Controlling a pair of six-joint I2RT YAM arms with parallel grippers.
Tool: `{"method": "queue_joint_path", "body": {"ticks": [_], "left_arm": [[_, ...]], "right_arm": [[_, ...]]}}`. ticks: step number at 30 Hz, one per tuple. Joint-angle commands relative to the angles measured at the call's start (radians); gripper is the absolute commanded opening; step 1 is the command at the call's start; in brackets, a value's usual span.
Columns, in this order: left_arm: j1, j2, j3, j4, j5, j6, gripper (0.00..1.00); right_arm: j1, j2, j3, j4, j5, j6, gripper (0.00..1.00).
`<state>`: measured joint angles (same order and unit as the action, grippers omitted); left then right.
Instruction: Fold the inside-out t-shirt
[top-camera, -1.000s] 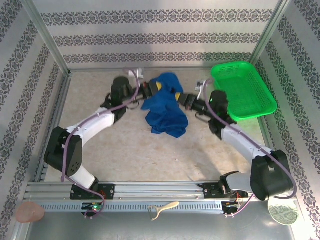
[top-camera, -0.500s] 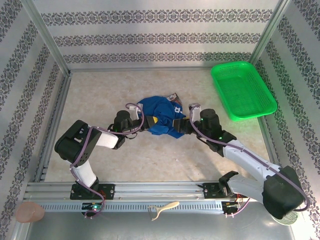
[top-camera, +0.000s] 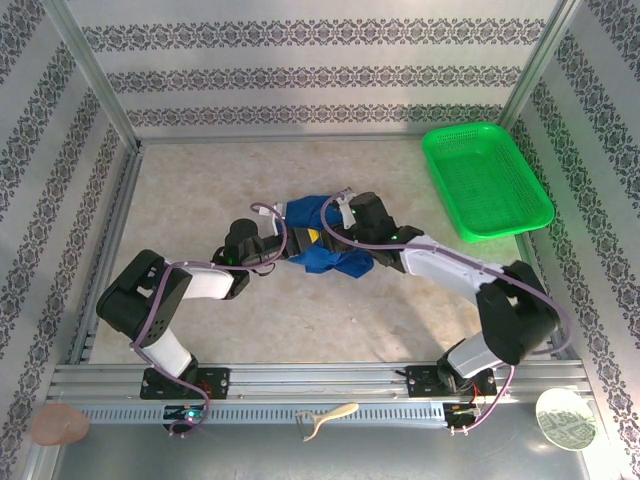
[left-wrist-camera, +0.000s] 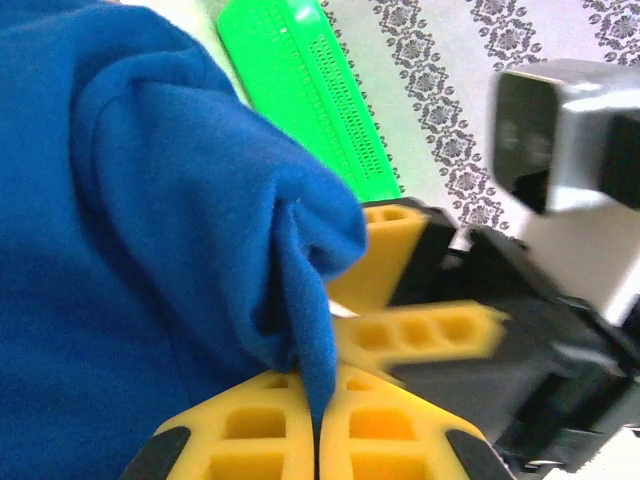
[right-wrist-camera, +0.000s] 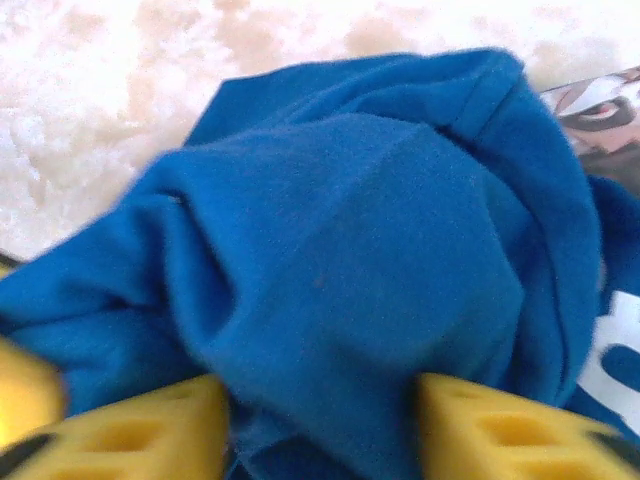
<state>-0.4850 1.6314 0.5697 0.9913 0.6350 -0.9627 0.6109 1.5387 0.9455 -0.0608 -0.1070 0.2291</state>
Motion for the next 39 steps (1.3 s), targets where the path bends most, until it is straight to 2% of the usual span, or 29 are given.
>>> {"method": "queue_joint_path", "body": {"ticks": [1,2,9,14,16,18,20,23,27,32,35,39], "left_arm": [[-0.013,-0.050,0.028,-0.056,0.022,0.059,0.00],[-0.012,-0.058,0.027,-0.084,0.019,0.077,0.00],[0.040,-0.077,0.006,-0.251,-0.083,0.204,0.00],[0.110,-0.024,0.032,-0.291,-0.153,0.237,0.01],[0.122,0.004,0.062,-0.309,-0.159,0.258,0.17],[0.125,0.028,0.104,-0.342,-0.138,0.273,0.41],[0.122,0.024,0.126,-0.367,-0.125,0.277,0.57],[0.118,-0.051,0.098,-0.390,-0.140,0.280,0.70],[0.095,-0.227,0.046,-0.496,-0.196,0.286,0.77],[-0.005,-0.433,0.035,-0.644,-0.302,0.315,0.81],[-0.066,-0.489,0.049,-0.708,-0.355,0.335,0.81],[-0.130,-0.488,0.078,-0.785,-0.451,0.377,0.81]], "right_arm": [[-0.028,0.025,0.045,-0.016,-0.095,-0.005,0.10],[-0.047,0.014,0.044,-0.008,-0.144,0.009,0.00],[-0.217,-0.137,-0.022,0.108,-0.616,0.143,0.00],[-0.255,-0.182,-0.049,0.223,-0.907,0.211,0.00],[-0.252,-0.186,-0.064,0.308,-0.976,0.255,0.00],[-0.251,-0.182,-0.085,0.387,-0.976,0.305,0.00],[-0.255,-0.166,-0.095,0.421,-0.951,0.328,0.00],[-0.267,-0.134,-0.113,0.484,-0.917,0.373,0.00],[-0.271,-0.104,-0.133,0.531,-0.892,0.400,0.00],[-0.274,-0.085,-0.152,0.549,-0.857,0.412,0.00],[-0.278,-0.083,-0.159,0.553,-0.841,0.417,0.00],[-0.279,-0.080,-0.165,0.560,-0.838,0.426,0.00]]}}
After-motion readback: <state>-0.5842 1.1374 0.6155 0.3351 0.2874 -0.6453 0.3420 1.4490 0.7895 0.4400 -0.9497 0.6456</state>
